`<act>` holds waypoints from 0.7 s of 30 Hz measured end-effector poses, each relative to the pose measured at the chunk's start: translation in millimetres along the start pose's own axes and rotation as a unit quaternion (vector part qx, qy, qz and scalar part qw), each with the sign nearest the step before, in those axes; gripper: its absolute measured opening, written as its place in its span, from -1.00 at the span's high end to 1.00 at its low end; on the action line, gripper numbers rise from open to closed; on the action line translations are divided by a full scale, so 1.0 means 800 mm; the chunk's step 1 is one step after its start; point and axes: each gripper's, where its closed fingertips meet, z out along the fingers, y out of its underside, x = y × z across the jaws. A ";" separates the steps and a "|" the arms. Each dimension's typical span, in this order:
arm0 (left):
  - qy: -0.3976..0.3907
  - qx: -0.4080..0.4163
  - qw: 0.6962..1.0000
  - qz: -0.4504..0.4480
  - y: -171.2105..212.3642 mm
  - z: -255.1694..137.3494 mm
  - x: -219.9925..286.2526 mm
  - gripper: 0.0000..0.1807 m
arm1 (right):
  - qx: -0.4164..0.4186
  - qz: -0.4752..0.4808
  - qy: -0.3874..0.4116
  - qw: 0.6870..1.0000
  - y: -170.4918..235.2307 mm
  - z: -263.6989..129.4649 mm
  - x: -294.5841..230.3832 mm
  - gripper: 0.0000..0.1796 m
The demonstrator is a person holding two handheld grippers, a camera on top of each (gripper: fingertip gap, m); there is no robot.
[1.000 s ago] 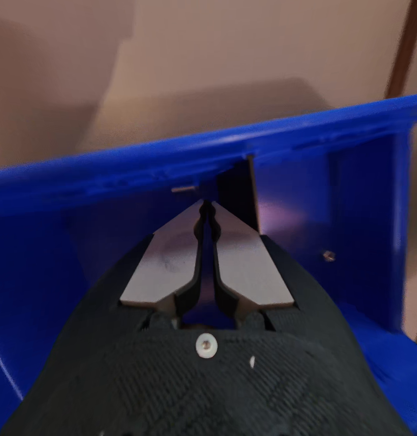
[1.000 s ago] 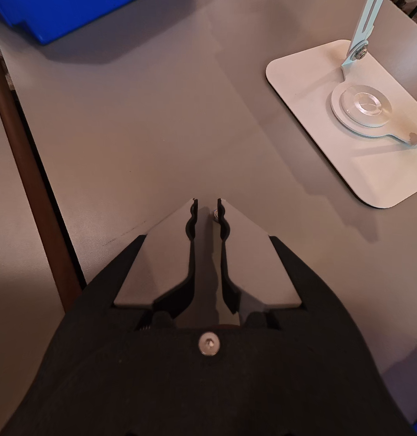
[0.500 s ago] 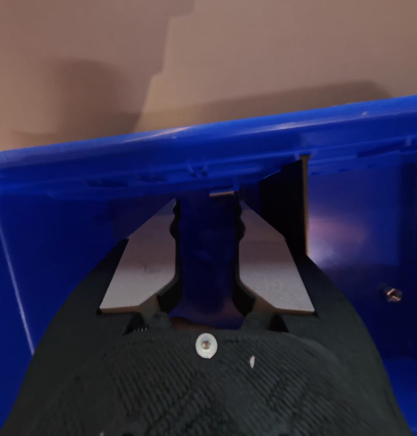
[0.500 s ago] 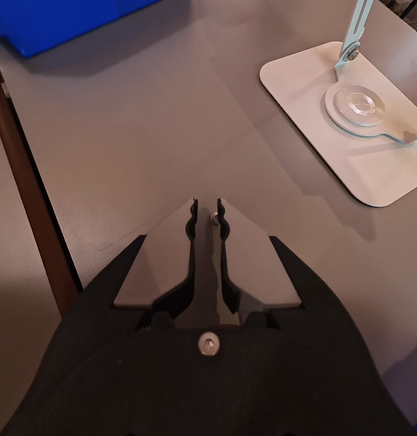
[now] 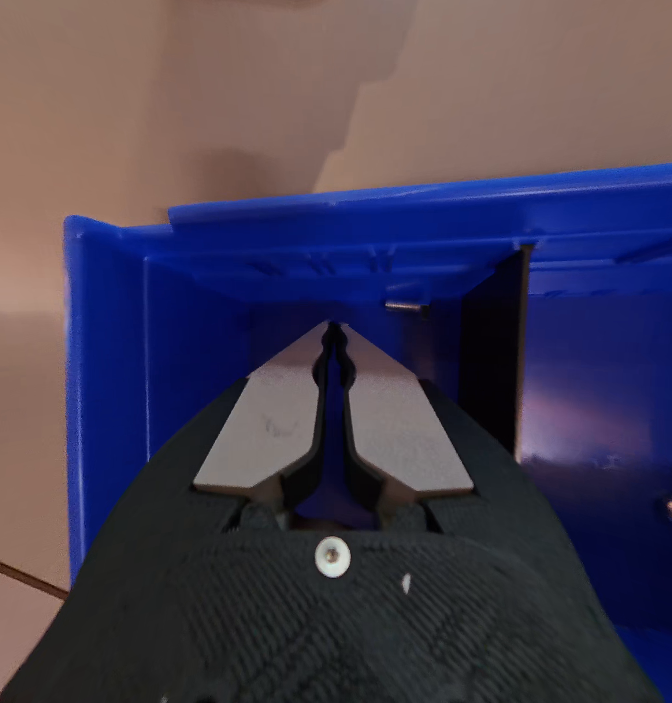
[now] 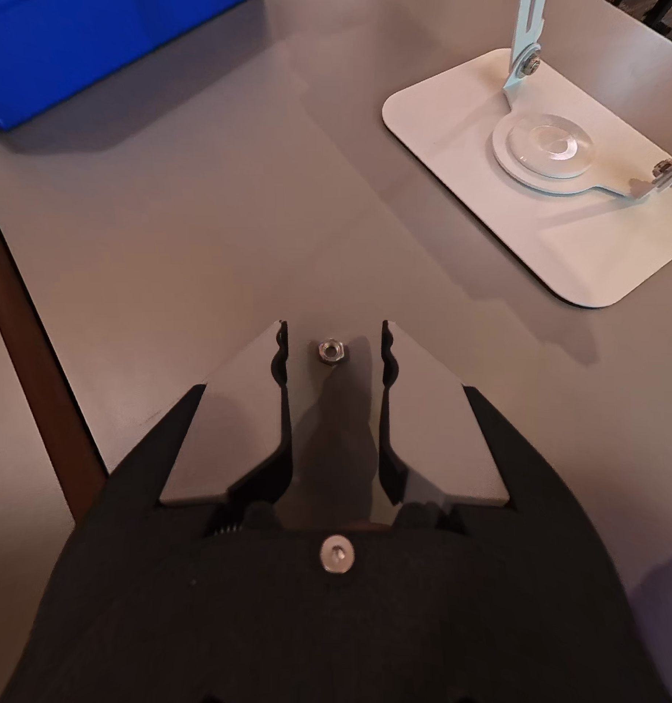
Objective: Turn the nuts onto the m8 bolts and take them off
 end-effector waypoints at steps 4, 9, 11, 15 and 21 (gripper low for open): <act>-0.031 0.030 0.999 -0.015 -0.009 -0.028 -0.008 1.00 | 0.025 0.021 0.012 0.999 -0.009 -0.008 0.011 0.47; -0.078 0.062 0.992 -0.079 -0.023 -0.076 -0.019 0.75 | 0.043 0.033 0.027 0.998 -0.016 -0.015 0.020 0.44; -0.093 0.062 0.985 -0.130 -0.029 -0.091 -0.016 0.61 | 0.043 0.032 0.029 0.998 -0.016 -0.015 0.019 0.44; -0.084 0.026 0.965 -0.246 -0.037 -0.106 0.022 0.36 | 0.040 0.015 0.039 0.998 -0.018 -0.017 0.018 0.45; -0.056 0.052 0.931 -0.356 -0.074 -0.113 0.068 0.46 | 0.055 0.000 0.043 0.998 -0.030 -0.026 0.010 0.48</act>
